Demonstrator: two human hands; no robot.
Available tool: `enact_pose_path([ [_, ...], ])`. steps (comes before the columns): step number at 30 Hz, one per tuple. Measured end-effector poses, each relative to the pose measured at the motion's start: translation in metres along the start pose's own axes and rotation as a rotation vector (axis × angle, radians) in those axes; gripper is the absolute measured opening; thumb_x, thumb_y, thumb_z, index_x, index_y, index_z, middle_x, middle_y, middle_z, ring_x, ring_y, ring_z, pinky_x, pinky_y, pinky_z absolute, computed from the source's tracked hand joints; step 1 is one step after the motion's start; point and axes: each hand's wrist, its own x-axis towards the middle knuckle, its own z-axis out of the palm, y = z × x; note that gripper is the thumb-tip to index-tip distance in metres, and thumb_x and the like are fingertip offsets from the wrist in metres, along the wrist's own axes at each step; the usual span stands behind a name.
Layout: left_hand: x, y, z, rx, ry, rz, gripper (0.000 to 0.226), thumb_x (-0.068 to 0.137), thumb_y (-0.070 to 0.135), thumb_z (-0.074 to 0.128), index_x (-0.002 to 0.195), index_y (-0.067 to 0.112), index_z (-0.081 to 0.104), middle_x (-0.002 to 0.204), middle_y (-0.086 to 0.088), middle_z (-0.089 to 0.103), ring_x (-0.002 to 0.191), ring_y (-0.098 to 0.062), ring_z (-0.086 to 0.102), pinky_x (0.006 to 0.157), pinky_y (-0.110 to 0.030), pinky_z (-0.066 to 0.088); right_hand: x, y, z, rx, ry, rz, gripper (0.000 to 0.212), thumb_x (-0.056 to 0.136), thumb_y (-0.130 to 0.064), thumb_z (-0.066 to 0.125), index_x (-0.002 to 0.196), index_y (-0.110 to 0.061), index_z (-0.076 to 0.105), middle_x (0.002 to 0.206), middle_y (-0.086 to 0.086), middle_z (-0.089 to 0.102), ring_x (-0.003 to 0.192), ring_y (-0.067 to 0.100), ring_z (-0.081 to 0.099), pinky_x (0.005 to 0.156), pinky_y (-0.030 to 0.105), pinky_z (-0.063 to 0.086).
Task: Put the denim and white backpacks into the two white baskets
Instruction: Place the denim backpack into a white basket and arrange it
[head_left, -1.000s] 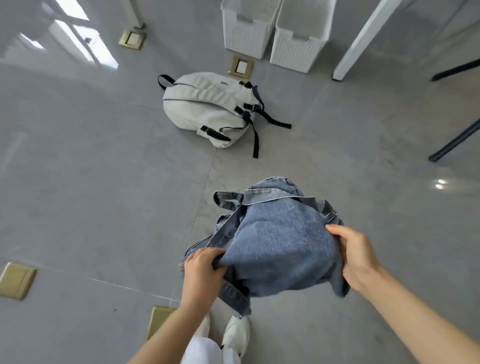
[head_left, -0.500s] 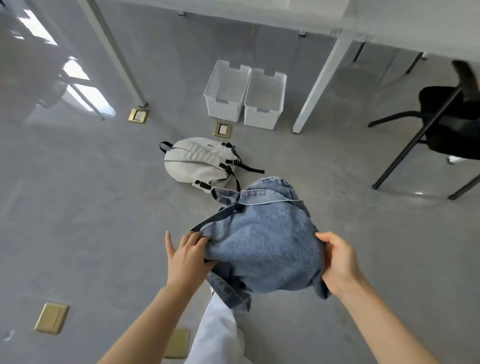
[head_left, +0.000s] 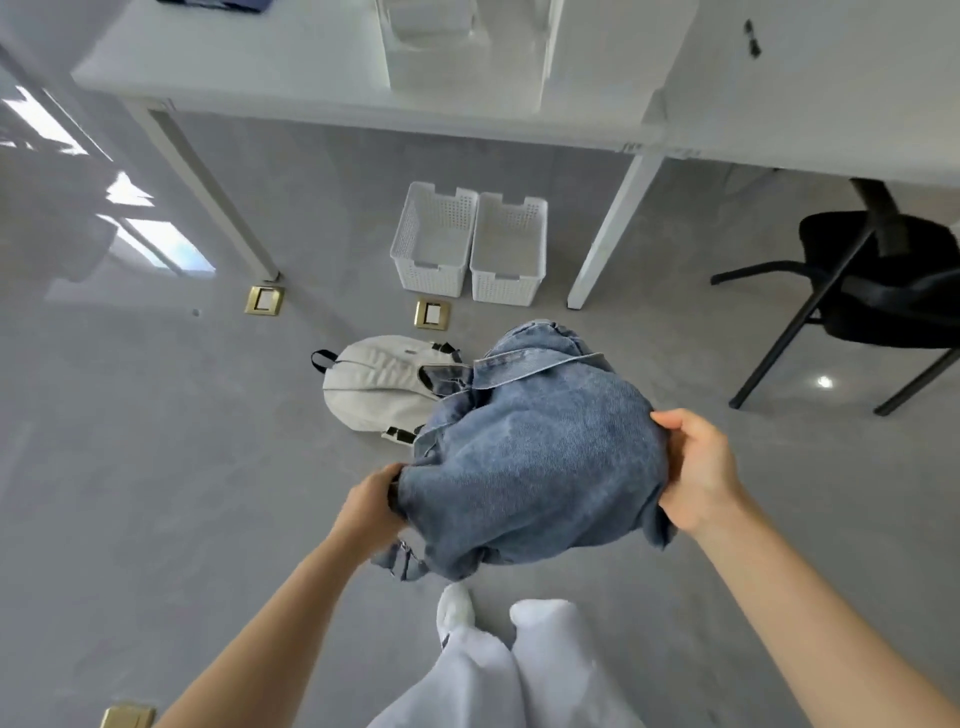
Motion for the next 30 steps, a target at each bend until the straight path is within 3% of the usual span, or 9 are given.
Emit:
enact_pose_path([
  [3, 0.022, 0.023, -0.018, -0.279, 0.096, -0.037, 0.039, 0.069, -0.01, 0.056, 0.097, 0.012, 0.072, 0.081, -0.011, 0.072, 0.078, -0.021, 0.063, 0.065, -0.028, 0.045, 0.028, -0.028, 0.008, 0.035, 0.035, -0.012, 0.018, 0.082, -0.017, 0.047, 0.065, -0.014, 0.053, 0.056, 0.002, 0.06, 0.054, 0.018, 0.057, 0.062, 0.03, 0.041],
  [7, 0.06, 0.063, -0.046, -0.629, 0.174, -0.139, 0.035, 0.071, -0.019, 0.054, 0.076, 0.012, 0.069, 0.07, -0.009, 0.065, 0.07, -0.02, 0.056, 0.063, -0.035, 0.049, 0.076, -0.065, 0.016, 0.067, 0.047, -0.006, 0.017, 0.08, -0.018, 0.049, 0.064, -0.016, 0.051, 0.056, 0.0, 0.059, 0.061, 0.02, 0.054, 0.063, 0.029, 0.041],
  [10, 0.09, 0.098, -0.066, -0.853, 0.242, -0.196, 0.037, 0.078, -0.021, 0.049, 0.087, 0.009, 0.07, 0.078, -0.01, 0.068, 0.076, -0.025, 0.06, 0.064, -0.035, 0.052, 0.112, -0.1, 0.029, 0.02, -0.031, 0.009, 0.02, 0.087, -0.023, 0.048, 0.073, -0.016, 0.061, 0.064, 0.002, 0.067, 0.069, 0.021, 0.06, 0.068, 0.033, 0.044],
  [13, 0.118, 0.132, -0.084, -1.021, 0.294, -0.274, 0.035, 0.085, -0.017, 0.047, 0.104, 0.006, 0.066, 0.081, -0.01, 0.069, 0.074, -0.025, 0.063, 0.056, -0.029, 0.05, 0.148, -0.138, 0.047, -0.122, -0.113, 0.064, 0.033, 0.093, -0.038, 0.047, 0.087, -0.016, 0.071, 0.081, 0.005, 0.076, 0.08, 0.022, 0.068, 0.076, 0.036, 0.048],
  [16, 0.139, 0.156, -0.101, -1.141, 0.294, -0.29, 0.037, 0.087, -0.017, 0.041, 0.099, 0.009, 0.064, 0.058, 0.001, 0.067, 0.051, -0.014, 0.059, 0.039, -0.021, 0.044, 0.188, -0.172, 0.068, -0.308, -0.166, 0.14, 0.043, 0.09, -0.05, 0.05, 0.103, -0.015, 0.072, 0.102, 0.009, 0.076, 0.099, 0.027, 0.068, 0.087, 0.039, 0.049],
  [21, 0.161, 0.179, -0.13, -1.287, 0.262, -0.164, 0.038, 0.08, -0.015, 0.048, 0.078, 0.017, 0.068, 0.047, 0.007, 0.062, 0.041, -0.007, 0.056, 0.032, -0.017, 0.041, 0.25, -0.208, 0.11, -0.654, -0.256, 0.21, 0.051, 0.087, -0.058, 0.05, 0.115, -0.02, 0.069, 0.115, 0.004, 0.072, 0.108, 0.022, 0.065, 0.095, 0.039, 0.047],
  [24, 0.185, 0.173, -0.152, -1.271, 0.239, -0.129, 0.043, 0.092, -0.018, 0.035, 0.095, 0.014, 0.062, 0.048, 0.007, 0.061, 0.036, -0.006, 0.054, 0.029, -0.018, 0.039, 0.285, -0.223, 0.155, -0.894, -0.367, 0.211, 0.042, 0.088, -0.056, 0.053, 0.11, -0.024, 0.07, 0.111, -0.001, 0.074, 0.102, 0.017, 0.069, 0.095, 0.036, 0.05],
  [27, 0.21, 0.154, -0.179, -1.258, 0.208, -0.145, 0.052, 0.087, -0.025, 0.033, 0.091, 0.014, 0.066, 0.056, 0.001, 0.066, 0.042, -0.011, 0.059, 0.034, -0.021, 0.046, 0.314, -0.228, 0.2, -1.044, -0.356, 0.166, 0.035, 0.089, -0.046, 0.059, 0.116, -0.024, 0.067, 0.112, 0.001, 0.073, 0.099, 0.019, 0.07, 0.091, 0.037, 0.054],
  [30, 0.228, 0.134, -0.198, -1.176, 0.204, -0.147, 0.057, 0.062, -0.025, 0.047, 0.095, 0.015, 0.071, 0.078, -0.006, 0.072, 0.072, -0.02, 0.067, 0.059, -0.028, 0.056, 0.336, -0.228, 0.237, -1.059, -0.384, 0.126, 0.033, 0.092, -0.036, 0.059, 0.12, -0.02, 0.064, 0.111, 0.002, 0.072, 0.099, 0.02, 0.069, 0.091, 0.039, 0.054],
])
